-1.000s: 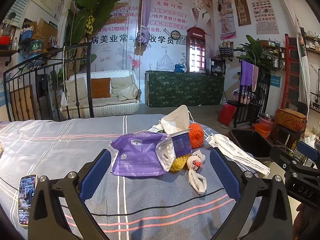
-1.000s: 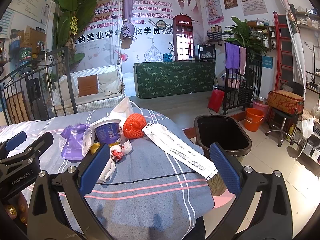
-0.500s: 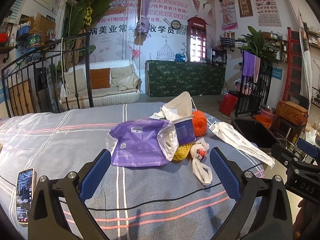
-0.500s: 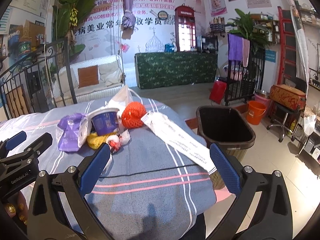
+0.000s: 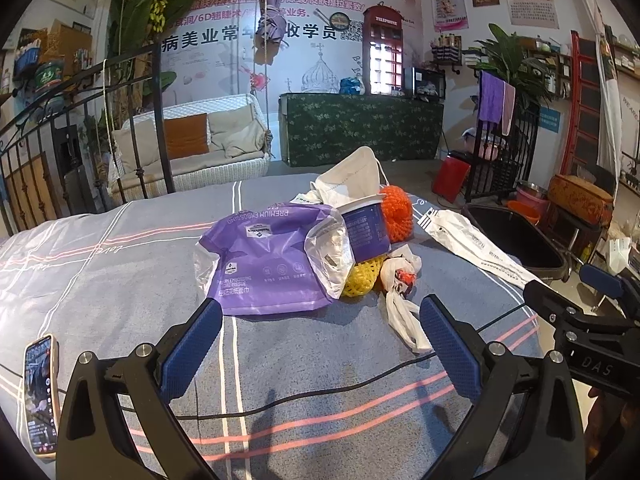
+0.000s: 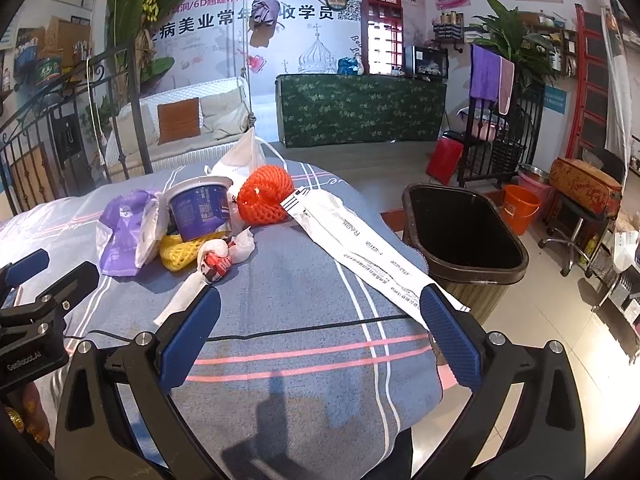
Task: Collect trash
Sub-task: 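Grasp the white paper strip with the right tool while the left tool approaches the purple bag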
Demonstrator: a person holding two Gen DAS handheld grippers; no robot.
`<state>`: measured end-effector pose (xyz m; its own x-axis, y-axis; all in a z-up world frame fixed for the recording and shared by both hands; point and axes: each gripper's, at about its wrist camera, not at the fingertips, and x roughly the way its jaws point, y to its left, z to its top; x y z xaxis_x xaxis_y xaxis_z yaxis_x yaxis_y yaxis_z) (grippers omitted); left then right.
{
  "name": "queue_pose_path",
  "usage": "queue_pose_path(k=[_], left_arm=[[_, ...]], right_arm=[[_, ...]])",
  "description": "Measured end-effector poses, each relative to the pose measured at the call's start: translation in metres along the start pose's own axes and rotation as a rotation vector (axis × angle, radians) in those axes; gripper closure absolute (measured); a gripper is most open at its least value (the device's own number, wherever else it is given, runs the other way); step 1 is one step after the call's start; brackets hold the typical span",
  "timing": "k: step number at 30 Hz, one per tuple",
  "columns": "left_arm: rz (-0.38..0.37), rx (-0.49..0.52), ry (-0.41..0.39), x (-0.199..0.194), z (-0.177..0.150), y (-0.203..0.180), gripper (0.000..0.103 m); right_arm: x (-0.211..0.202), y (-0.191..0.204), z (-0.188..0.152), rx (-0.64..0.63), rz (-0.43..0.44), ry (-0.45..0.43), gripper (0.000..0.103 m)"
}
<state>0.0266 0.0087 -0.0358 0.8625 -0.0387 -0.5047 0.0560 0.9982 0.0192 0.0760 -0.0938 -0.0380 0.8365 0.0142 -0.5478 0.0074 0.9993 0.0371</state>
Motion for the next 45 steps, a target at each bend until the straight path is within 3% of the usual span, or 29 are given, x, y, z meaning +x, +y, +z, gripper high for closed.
queue_pose_path(k=[13, 27, 38, 45], left_arm=[[-0.030, 0.003, 0.068, 0.023, 0.010, 0.009, 0.005], [-0.096, -0.008, 0.138, 0.033, 0.012, 0.008, 0.005], [-0.098, -0.054, 0.183, 0.046, 0.014, 0.021, 0.005], [-0.105, -0.067, 0.175, 0.058, 0.030, 0.016, 0.005]], right_arm=[[0.046, -0.008, 0.022, -0.022, 0.051, 0.111, 0.005], [0.137, -0.038, 0.050, -0.124, 0.059, 0.373, 0.005], [0.164, -0.050, 0.052, -0.126, 0.103, 0.462, 0.035], [0.157, -0.046, 0.055, -0.137, 0.082, 0.427, 0.076]])
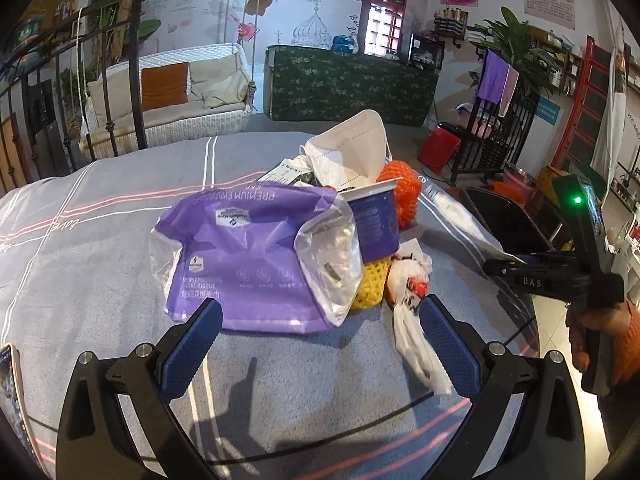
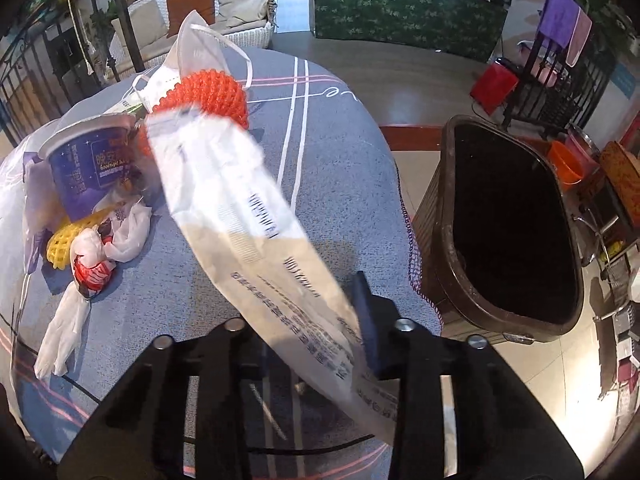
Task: Collect trash
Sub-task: 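Grasp the white paper strip with the right tool while the left tool approaches the purple bag, then lift the paper strip with the right tool while the left tool grasps the purple bag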
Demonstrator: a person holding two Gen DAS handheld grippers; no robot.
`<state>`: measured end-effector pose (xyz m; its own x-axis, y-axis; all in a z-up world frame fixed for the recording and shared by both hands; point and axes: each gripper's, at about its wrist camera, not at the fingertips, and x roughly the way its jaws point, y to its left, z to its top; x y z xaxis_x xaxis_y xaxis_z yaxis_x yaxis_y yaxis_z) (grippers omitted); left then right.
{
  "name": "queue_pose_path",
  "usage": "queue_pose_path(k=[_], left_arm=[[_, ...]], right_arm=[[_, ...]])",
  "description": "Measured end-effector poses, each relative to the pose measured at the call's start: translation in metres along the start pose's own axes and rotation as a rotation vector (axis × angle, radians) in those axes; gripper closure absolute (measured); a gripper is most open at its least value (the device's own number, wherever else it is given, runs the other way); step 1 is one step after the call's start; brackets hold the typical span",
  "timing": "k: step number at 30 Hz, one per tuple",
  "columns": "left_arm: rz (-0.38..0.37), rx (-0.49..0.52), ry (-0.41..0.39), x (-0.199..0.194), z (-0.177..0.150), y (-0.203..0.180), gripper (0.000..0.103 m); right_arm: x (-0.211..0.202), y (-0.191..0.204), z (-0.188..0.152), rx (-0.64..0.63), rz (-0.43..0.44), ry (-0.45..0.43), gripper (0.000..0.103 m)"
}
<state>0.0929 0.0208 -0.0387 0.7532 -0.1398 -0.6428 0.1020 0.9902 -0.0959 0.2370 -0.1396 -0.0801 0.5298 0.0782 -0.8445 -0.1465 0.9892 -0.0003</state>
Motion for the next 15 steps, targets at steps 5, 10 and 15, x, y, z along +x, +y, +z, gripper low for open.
queue_pose_path(k=[5, 10, 15], left_arm=[[0.026, 0.023, -0.012, 0.011, 0.012, -0.008, 0.005], [0.039, -0.003, 0.013, 0.030, 0.026, -0.005, 0.009], [0.078, 0.000, 0.073, 0.051, 0.027, -0.006, 0.030]], right_arm=[[-0.005, 0.003, -0.001, -0.007, -0.015, -0.024, 0.091], [-0.012, 0.005, -0.003, -0.009, -0.039, -0.056, 0.097], [-0.022, 0.011, -0.007, -0.019, -0.077, -0.093, 0.097]])
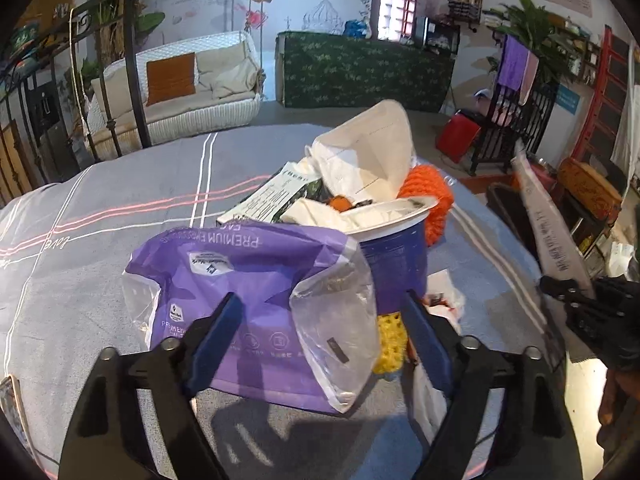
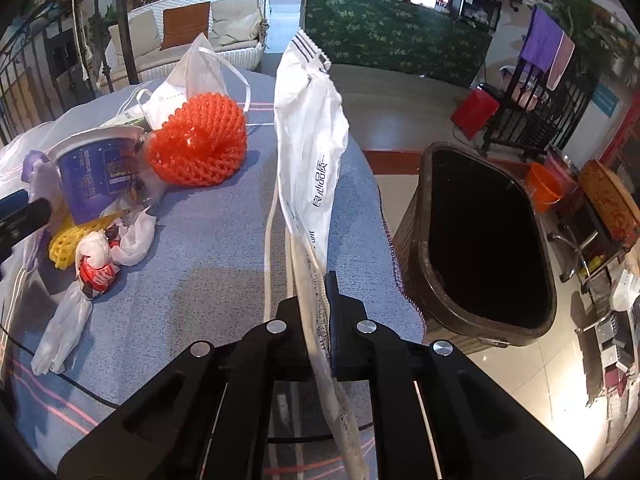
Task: Collect trash
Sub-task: 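Lift the paper strip with the right tool while the left tool grasps the purple bag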
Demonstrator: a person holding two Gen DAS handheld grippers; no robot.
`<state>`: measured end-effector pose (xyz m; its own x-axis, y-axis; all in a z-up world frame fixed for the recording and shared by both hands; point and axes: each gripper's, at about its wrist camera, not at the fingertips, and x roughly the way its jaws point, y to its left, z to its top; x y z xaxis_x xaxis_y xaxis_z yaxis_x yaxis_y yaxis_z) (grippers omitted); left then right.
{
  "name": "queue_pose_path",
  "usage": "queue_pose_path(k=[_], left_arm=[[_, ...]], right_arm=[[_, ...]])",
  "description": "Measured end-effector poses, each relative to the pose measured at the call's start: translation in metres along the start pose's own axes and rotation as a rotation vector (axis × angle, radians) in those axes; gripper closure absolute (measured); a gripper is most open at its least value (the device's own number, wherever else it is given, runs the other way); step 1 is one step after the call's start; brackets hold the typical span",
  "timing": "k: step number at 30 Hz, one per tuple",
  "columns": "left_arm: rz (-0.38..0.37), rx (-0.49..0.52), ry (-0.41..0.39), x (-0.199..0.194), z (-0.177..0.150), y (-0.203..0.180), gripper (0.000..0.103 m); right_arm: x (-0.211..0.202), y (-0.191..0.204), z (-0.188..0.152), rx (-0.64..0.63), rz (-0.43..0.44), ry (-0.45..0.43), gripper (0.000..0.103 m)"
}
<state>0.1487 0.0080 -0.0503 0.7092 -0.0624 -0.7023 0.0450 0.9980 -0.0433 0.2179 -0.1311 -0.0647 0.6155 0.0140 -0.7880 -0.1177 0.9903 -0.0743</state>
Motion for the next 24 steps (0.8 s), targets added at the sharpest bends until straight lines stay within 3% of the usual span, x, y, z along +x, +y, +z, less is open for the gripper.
queue_pose_path(k=[7, 10, 24], left_arm=[[0.004, -0.038, -0.002, -0.003, -0.005, 0.009, 0.046], [-0.010, -0.046, -0.014, -0.008, -0.009, 0.012, 0.070], [-0.039, -0.125, -0.106, -0.033, -0.017, 0.037, 0.082]], right_arm=[[-0.009, 0.004, -0.005, -0.030, -0.039, -0.038, 0.097], [-0.014, 0.002, -0.004, -0.022, -0.042, -0.049, 0.097], [-0.031, 0.012, -0.006, -0.029, -0.062, -0.102, 0.097]])
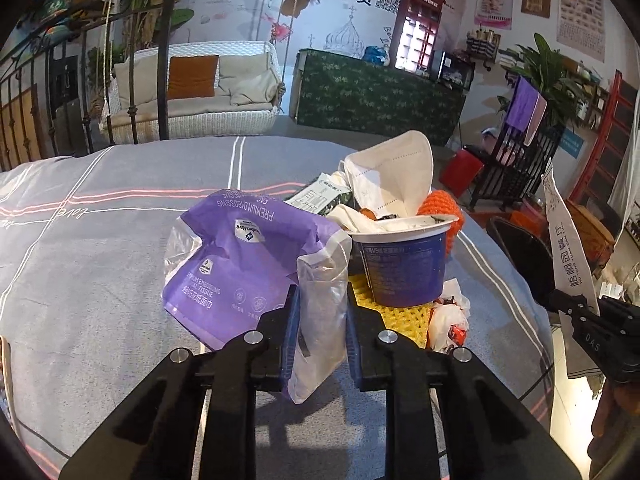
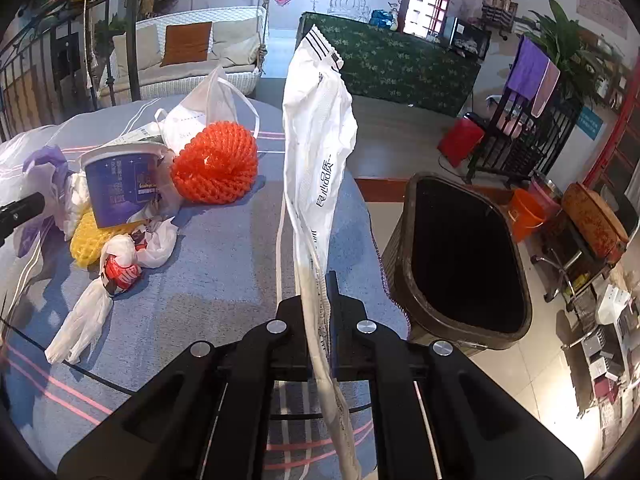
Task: Collect trash
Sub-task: 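Lift the paper strip with the right tool while the left tool grasps the purple bag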
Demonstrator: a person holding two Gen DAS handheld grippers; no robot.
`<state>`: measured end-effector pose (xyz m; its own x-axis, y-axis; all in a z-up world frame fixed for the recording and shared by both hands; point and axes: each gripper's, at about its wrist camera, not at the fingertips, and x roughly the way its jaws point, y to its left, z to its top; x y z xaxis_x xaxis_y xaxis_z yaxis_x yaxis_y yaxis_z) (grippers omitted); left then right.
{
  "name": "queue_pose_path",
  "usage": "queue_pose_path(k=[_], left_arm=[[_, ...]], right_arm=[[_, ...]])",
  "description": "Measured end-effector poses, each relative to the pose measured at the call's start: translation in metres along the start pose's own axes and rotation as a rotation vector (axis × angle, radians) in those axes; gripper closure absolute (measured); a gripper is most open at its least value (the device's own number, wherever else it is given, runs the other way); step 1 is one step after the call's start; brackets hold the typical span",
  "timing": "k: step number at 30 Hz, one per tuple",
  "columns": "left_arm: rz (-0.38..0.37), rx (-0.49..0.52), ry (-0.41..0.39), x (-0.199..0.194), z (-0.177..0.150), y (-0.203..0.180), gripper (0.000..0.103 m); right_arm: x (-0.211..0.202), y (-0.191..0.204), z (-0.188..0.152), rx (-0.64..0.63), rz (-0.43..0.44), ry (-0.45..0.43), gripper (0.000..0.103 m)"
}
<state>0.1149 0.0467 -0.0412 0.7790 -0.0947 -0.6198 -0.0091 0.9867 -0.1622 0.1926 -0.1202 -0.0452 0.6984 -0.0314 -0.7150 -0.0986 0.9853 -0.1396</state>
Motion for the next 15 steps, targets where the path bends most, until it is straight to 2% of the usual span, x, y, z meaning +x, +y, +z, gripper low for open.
queue_pose_path(k=[9, 15], left_arm=[[-0.014, -0.026, -0.058, -0.020, -0.002, 0.010, 0.084], [-0.028, -0.046, -0.097, -0.035, 0.003, 0.017, 0.089]], right_arm=[[-0.011, 0.003, 0.001, -0.008, 0.000, -0.025, 0.097], [-0.015, 0.006, 0.001, -0.014, 0.012, -0.035, 0.097]])
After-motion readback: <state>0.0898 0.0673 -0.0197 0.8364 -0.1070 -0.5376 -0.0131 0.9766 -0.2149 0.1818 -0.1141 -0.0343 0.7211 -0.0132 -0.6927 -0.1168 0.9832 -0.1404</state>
